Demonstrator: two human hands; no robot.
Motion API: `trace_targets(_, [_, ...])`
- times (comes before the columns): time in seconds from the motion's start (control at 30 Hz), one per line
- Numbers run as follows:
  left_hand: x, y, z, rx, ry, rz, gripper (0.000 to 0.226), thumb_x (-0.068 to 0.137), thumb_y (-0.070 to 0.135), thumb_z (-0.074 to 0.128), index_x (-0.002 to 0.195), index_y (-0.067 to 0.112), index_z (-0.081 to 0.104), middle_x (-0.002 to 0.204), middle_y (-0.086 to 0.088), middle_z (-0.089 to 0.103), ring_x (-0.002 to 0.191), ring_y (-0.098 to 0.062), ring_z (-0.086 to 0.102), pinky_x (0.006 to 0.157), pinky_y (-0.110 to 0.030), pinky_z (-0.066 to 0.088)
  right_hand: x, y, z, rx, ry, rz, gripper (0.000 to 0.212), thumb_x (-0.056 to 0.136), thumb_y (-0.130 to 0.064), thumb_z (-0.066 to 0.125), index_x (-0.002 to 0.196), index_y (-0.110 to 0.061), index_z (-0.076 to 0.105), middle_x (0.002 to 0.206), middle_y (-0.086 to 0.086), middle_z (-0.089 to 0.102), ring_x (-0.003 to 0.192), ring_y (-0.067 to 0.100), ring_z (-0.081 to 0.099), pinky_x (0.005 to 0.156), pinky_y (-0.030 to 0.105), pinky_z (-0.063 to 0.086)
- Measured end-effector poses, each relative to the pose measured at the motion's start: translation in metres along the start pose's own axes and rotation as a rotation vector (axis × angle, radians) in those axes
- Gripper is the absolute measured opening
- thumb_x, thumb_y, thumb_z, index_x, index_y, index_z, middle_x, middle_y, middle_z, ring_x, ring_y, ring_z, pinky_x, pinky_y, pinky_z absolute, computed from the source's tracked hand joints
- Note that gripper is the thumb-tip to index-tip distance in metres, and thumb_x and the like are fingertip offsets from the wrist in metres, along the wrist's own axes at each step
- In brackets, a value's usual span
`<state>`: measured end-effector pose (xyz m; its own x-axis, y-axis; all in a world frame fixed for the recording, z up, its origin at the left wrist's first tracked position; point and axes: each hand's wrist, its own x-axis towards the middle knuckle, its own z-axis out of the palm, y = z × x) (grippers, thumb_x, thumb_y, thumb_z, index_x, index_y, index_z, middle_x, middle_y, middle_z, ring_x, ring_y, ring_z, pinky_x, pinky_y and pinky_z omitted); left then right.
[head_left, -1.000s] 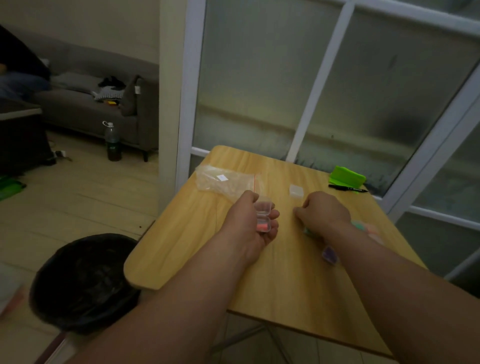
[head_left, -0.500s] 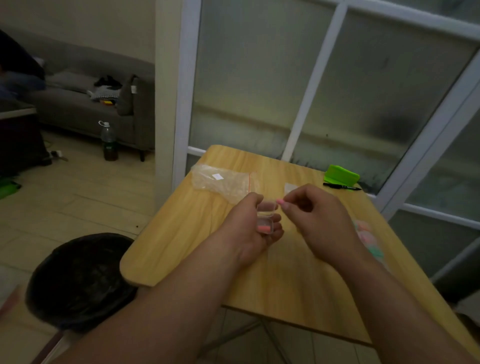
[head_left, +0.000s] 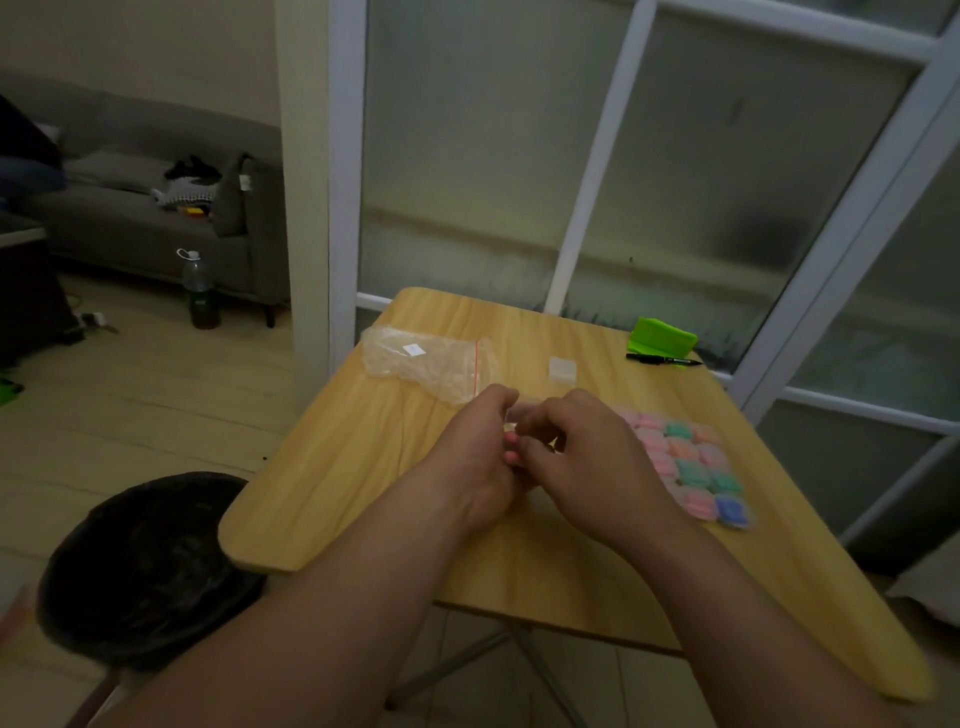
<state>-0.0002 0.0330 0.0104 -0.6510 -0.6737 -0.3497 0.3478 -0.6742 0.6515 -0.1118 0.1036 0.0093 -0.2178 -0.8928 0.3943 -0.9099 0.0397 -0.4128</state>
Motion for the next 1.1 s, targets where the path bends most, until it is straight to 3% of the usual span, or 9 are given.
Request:
trace_targets(0.1, [-0.002,0.002,0.003,-0.018,0.019,-0.012,0.025,0.107,0.025,0.044,0.115,0.004,0.056,0.080,-0.013,0.068,0.055,-0.010,0.036,0.044,-0.020,0.042,0.000,0.005,-0.002,0.041,0.030,0.017,0.008,0.097,-0.029,0.070,0.103,-0.030,0.075,0.095,-0.014,0.055,0.085,-0.002,0.055,0.069,0.014,0.038])
trace_targets(0.2, [0.000,0.002,0.002,0.004,0.025,-0.017,0.029,0.104,0.027,0.044,0.117,0.004,0.056,0.086,-0.015,0.054,0.057,-0.012,0.034,0.058,-0.026,0.043,0.003,0.012,-0.007,0.070,0.107,0.068,0.013,0.097,-0.019,0.064,0.099,-0.030,0.070,0.095,-0.012,0.059,0.085,-0.001,0.056,0.067,0.015,0.037])
trace_targets(0.33, [0.003,-0.001,0.001,0.040,0.025,-0.008,0.045,0.104,0.029,0.044,0.134,-0.003,0.055,0.082,-0.013,0.051,0.064,-0.018,0.041,0.065,-0.031,0.043,0.005,0.017,-0.008,0.130,0.112,0.122,0.025,0.100,-0.013,0.059,0.119,-0.027,0.068,0.107,-0.010,0.064,0.094,-0.002,0.058,0.072,0.014,0.042])
trace_targets(0.47, [0.004,-0.001,0.000,0.046,-0.020,-0.030,0.045,0.107,0.035,0.044,0.130,-0.002,0.056,0.074,-0.007,0.051,0.057,-0.011,0.040,0.058,-0.027,0.048,0.004,0.015,-0.004,0.168,0.009,0.084,0.038,0.102,-0.021,0.059,0.139,-0.031,0.063,0.126,-0.016,0.060,0.111,-0.002,0.056,0.092,0.023,0.050])
trace_targets(0.57, [0.007,0.002,-0.003,-0.047,-0.053,-0.060,0.043,0.107,0.042,0.046,0.127,0.004,0.054,0.067,-0.001,0.045,0.055,-0.008,0.029,0.044,-0.022,0.044,0.002,0.013,-0.005,0.173,0.013,0.027,0.032,0.101,-0.025,0.061,0.132,-0.033,0.069,0.124,-0.020,0.062,0.117,-0.001,0.056,0.097,0.027,0.049])
trace_targets(0.7, [0.007,0.008,-0.008,-0.048,-0.046,-0.046,0.057,0.106,0.047,0.048,0.121,-0.007,0.056,0.083,-0.013,0.060,0.063,-0.019,0.060,0.061,-0.029,0.059,-0.006,0.009,-0.003,0.147,-0.018,-0.095,0.019,0.099,-0.040,0.071,0.117,-0.038,0.072,0.114,-0.022,0.068,0.111,-0.001,0.059,0.095,0.028,0.049])
trace_targets(0.8, [0.008,0.008,-0.010,-0.043,-0.066,-0.019,0.059,0.105,0.038,0.053,0.140,-0.008,0.049,0.105,-0.023,0.059,0.093,-0.031,0.060,0.091,-0.039,0.055,-0.012,0.008,0.001,0.111,-0.068,-0.090,0.018,0.099,-0.042,0.070,0.116,-0.042,0.065,0.112,-0.021,0.068,0.106,-0.003,0.060,0.086,0.017,0.047])
trace_targets(0.97, [-0.001,0.005,-0.010,0.053,-0.189,-0.010,0.045,0.101,0.014,0.048,0.140,-0.008,0.043,0.108,-0.023,0.057,0.101,-0.036,0.064,0.088,-0.043,0.061,-0.016,0.006,-0.006,0.244,-0.021,-0.009,0.021,0.098,-0.035,0.075,0.112,-0.031,0.060,0.104,-0.018,0.067,0.097,-0.012,0.062,0.072,0.007,0.047])
trace_targets(1.1, [-0.008,0.002,-0.010,0.180,-0.235,-0.005,0.026,0.102,0.000,0.048,0.124,-0.011,0.058,0.104,-0.022,0.069,0.106,-0.032,0.071,0.088,-0.038,0.064,-0.018,0.015,-0.011,0.262,-0.032,0.041,0.052,0.094,-0.039,0.079,0.136,-0.031,0.051,0.124,-0.019,0.062,0.110,-0.012,0.059,0.084,0.009,0.049])
